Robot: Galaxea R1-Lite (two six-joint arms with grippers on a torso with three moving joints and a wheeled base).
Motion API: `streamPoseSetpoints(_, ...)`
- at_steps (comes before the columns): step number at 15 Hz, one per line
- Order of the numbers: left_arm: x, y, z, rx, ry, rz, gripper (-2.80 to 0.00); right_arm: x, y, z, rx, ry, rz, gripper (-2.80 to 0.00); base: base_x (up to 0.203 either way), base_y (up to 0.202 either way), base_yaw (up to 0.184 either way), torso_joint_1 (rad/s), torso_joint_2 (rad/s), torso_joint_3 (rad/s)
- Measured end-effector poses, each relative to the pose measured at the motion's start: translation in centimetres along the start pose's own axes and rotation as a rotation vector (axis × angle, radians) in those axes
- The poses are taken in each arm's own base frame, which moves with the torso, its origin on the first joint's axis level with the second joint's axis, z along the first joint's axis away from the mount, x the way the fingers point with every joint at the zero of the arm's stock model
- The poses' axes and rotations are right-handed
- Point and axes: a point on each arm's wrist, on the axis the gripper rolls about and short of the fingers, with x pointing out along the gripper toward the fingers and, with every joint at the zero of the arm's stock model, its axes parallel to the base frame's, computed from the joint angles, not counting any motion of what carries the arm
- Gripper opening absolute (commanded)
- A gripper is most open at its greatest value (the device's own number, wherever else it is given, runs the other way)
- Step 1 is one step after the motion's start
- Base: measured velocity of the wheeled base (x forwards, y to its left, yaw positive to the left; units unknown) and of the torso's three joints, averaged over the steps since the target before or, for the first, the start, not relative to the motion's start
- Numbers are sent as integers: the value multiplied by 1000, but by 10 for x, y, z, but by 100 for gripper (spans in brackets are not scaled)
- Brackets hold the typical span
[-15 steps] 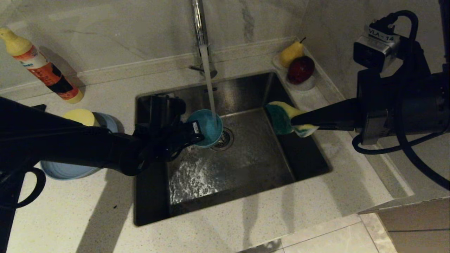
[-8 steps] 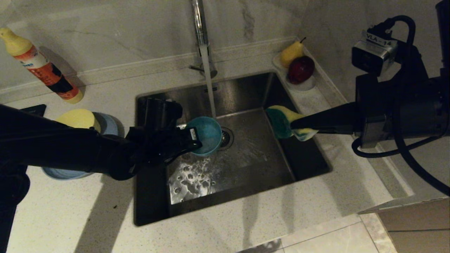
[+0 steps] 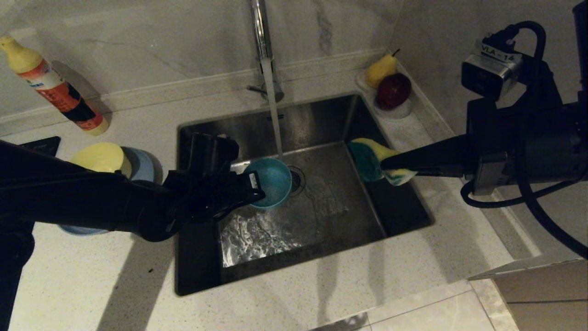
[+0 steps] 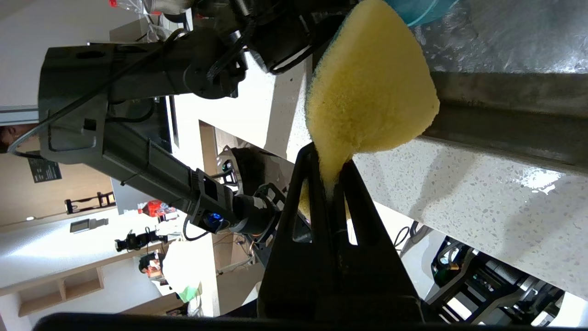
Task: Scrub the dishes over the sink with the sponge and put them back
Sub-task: Rinse the bowl
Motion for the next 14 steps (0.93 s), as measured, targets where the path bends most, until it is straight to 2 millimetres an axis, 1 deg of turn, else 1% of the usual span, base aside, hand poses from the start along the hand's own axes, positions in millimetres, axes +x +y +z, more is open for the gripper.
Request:
streamPoseSetpoints(6,13,-5,-2,-17,-6,1,-280,3,-4,-3,1,-5,2,-280,0,0,0,0,0,0)
streamPoseSetpoints(9,17,-8,1,-35,-19,-2,-280,4,-7,-3,2,-9,-1,-280,0,0,0,0,0,0)
streamPoseSetpoints(12,17,-7,1,-34,-14,1,-280,3,-7,-3,3,-11,-2,-280,0,0,0,0,0,0)
streamPoseSetpoints(14,11,-5,-1,-31,-6,5,-280,1,-6,-3,1,-14,0,-280,0,0,0,0,0,0)
